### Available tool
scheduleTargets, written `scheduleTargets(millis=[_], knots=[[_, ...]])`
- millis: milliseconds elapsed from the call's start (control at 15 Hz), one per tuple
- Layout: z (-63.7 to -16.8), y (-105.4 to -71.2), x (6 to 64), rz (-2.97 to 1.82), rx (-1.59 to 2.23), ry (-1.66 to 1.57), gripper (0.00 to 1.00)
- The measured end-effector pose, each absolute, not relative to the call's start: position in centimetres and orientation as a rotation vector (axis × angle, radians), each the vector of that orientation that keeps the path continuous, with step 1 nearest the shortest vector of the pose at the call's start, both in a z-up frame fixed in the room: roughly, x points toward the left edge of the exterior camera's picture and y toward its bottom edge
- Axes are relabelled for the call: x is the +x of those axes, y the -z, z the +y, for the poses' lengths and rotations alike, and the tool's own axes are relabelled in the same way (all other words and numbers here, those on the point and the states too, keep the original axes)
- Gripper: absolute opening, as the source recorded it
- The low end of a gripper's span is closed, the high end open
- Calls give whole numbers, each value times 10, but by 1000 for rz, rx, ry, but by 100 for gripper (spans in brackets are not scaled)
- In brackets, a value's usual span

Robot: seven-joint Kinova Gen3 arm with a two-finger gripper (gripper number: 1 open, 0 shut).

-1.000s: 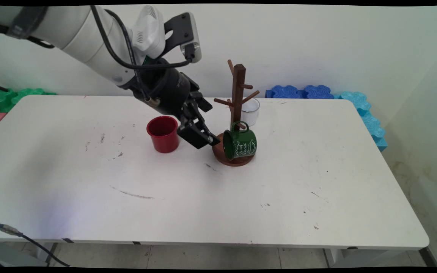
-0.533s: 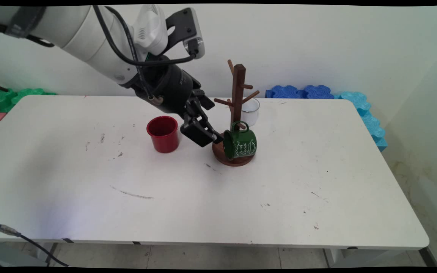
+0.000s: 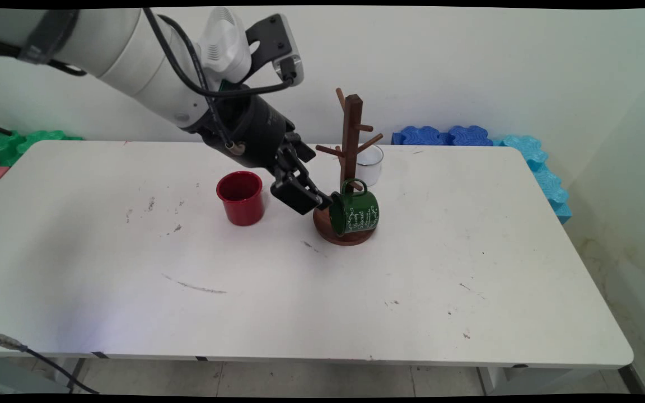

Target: Pick up the green mug from the rack

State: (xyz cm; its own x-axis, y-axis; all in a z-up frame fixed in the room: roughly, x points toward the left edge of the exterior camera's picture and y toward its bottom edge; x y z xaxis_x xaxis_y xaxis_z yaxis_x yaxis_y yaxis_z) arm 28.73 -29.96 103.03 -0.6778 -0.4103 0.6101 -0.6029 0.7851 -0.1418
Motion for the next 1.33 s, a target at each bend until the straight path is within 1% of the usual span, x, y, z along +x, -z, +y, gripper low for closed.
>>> scheduleTargets(millis=[667,1333], knots=[[-310,-985,306,-2304,930,-452,100],[-326,-924,325,-2151,1115,-427,100]])
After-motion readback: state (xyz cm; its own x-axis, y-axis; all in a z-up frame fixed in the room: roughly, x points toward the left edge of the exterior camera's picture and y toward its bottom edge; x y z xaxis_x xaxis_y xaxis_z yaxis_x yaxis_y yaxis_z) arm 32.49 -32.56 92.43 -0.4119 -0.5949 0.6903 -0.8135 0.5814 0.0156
